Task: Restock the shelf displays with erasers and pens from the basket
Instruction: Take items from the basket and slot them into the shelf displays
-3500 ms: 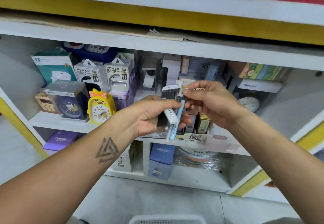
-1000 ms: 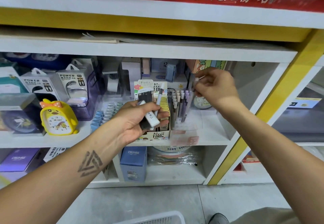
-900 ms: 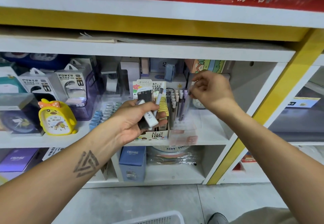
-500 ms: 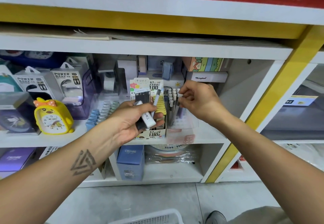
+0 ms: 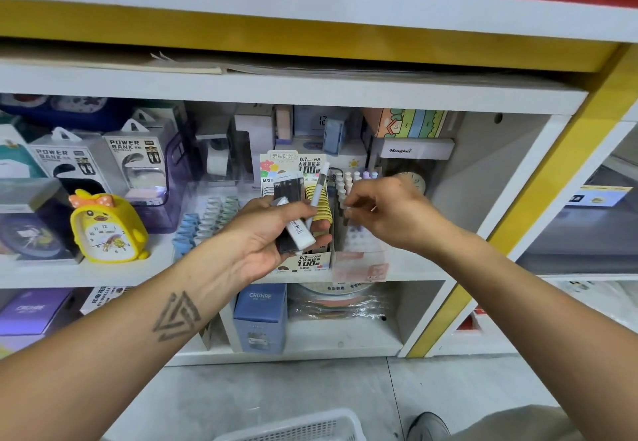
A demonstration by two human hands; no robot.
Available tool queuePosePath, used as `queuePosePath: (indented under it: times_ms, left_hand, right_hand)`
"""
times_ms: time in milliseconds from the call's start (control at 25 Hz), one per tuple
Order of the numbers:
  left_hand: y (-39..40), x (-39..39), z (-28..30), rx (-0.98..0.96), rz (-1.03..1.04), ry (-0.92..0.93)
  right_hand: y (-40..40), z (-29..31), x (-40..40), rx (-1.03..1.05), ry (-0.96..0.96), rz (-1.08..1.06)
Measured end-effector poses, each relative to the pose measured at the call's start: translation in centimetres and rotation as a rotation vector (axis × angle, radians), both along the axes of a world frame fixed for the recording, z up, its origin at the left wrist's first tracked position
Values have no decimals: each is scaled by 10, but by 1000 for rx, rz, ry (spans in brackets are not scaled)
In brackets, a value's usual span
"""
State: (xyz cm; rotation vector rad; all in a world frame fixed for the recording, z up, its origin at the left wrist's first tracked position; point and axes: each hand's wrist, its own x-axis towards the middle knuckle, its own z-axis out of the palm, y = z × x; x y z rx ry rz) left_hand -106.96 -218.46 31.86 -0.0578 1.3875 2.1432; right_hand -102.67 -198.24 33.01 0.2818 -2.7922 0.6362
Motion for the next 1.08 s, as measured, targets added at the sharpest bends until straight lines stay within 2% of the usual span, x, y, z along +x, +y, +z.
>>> queuePosePath:
  times_ms: [80, 120, 160, 280, 320, 480, 560, 600, 720, 840, 1080]
  left_hand:
    - [0, 0, -1, 13, -23, -3]
    - [1, 0, -1, 18, -36, -2]
    - [2, 1, -1, 22, -49, 1]
    - [6, 7, 0, 25, -113, 16]
    - [8, 9, 1, 28, -139, 18]
    - [13, 11, 4, 52, -166, 4]
    - [13, 6, 5, 34, -96, -20]
    - [12, 4, 4, 13, -64, -35]
    - [13, 0, 4, -53, -50, -73]
    - [13, -1, 4, -57, -119, -119]
    - [7, -4, 7, 119, -166, -174]
  right_hand:
    - [2, -1, -2, 83, -38, -78]
    - [1, 1, -2, 36, -56, -121]
    - [1, 3, -3, -118, -74, -165]
    - [-1, 12, -4, -814, -161, -149]
    - [-3, 14, -3, -943, -171, -115]
    - [3, 22, -4, -1086, -44, -137]
    - [16, 27, -5, -1003, 91, -228]
    - [20, 27, -5, -863, 132, -270]
    - [21, 15, -7, -382, 117, -307]
    - [19, 1, -11, -138, 85, -234]
    - [19, -12, -20, -78, 82, -160]
